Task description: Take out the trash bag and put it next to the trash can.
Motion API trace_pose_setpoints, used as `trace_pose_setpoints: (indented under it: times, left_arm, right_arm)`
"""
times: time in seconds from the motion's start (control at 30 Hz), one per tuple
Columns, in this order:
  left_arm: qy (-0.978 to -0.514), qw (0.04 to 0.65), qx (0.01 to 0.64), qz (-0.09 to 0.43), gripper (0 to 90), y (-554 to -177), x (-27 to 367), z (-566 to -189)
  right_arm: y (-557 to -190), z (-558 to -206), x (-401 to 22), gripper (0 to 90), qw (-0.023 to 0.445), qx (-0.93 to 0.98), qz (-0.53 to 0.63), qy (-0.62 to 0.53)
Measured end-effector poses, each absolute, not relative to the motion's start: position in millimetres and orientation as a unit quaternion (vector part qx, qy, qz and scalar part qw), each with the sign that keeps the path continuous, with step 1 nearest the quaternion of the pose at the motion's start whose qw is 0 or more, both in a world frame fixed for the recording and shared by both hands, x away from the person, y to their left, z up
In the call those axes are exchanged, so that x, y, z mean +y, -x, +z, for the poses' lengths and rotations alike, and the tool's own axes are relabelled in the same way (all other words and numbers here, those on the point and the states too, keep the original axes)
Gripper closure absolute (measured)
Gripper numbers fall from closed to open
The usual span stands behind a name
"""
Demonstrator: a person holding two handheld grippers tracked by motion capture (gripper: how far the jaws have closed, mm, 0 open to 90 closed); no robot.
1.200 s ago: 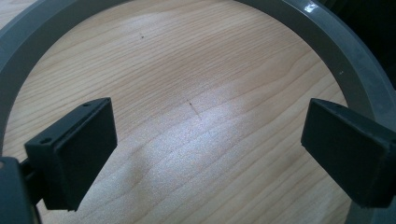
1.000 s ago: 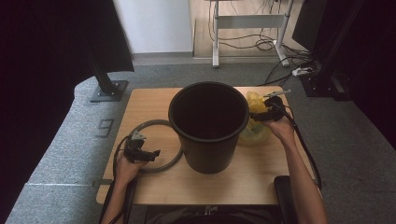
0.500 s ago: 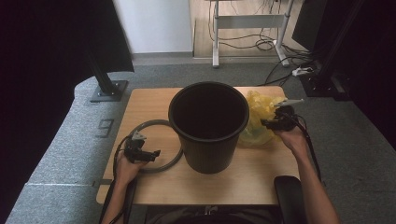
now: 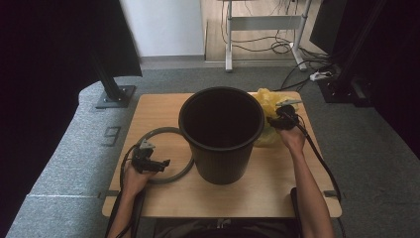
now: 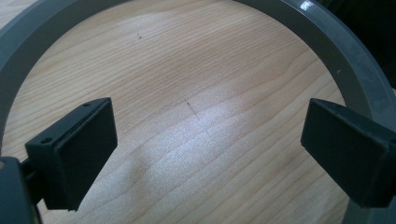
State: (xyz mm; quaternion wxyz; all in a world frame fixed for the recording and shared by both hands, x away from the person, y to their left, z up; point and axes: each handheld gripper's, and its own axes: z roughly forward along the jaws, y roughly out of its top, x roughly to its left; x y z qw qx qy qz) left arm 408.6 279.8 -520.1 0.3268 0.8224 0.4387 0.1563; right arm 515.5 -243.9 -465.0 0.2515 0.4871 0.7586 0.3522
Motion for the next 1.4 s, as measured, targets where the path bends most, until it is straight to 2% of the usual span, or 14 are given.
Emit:
trace_pose_setpoints:
  times: [0.07, 0.17, 0.2, 0.3, 0.37, 0.77, 0.93, 1.4]
  left_arm:
    - [-0.821, 0.328, 0.440, 0.156, 3.5, -408, 280, -520]
    - [-0.821, 0.327, 0.442, 0.156, 3.6, -408, 281, -520]
    - [-0.821, 0.327, 0.441, 0.157, 3.6, -408, 280, -520]
    - [-0.823, 0.323, 0.439, 0.158, 3.6, -408, 279, -520]
    - [-0.823, 0.323, 0.440, 0.157, 3.6, -408, 279, -520]
    - [-0.823, 0.322, 0.441, 0.157, 3.4, -409, 279, -521]
    - [-0.820, 0.324, 0.444, 0.156, 3.3, -409, 280, -521]
    - [-0.820, 0.324, 0.446, 0.153, 3.5, -410, 281, -521]
  right_arm:
    - [-513, -463, -245, 37.2, 0.246, 0.759, 0.357, -0.486]
    - [-503, -460, -247, 19.2, 0.242, 0.764, 0.351, -0.484]
    - [-499, -459, -248, 15.4, 0.238, 0.768, 0.346, -0.483]
    - [-482, -456, -252, 12.1, 0.245, 0.774, 0.336, -0.478]
    - [-470, -455, -254, 2.2, 0.264, 0.776, 0.324, -0.473]
    - [-415, -464, -276, 2.0, 0.252, 0.778, 0.341, -0.464]
    - [-405, -484, -286, 0.0, 0.240, 0.777, 0.333, -0.478]
    - [-400, -539, -313, 1.4, 0.199, 0.767, 0.333, -0.511]
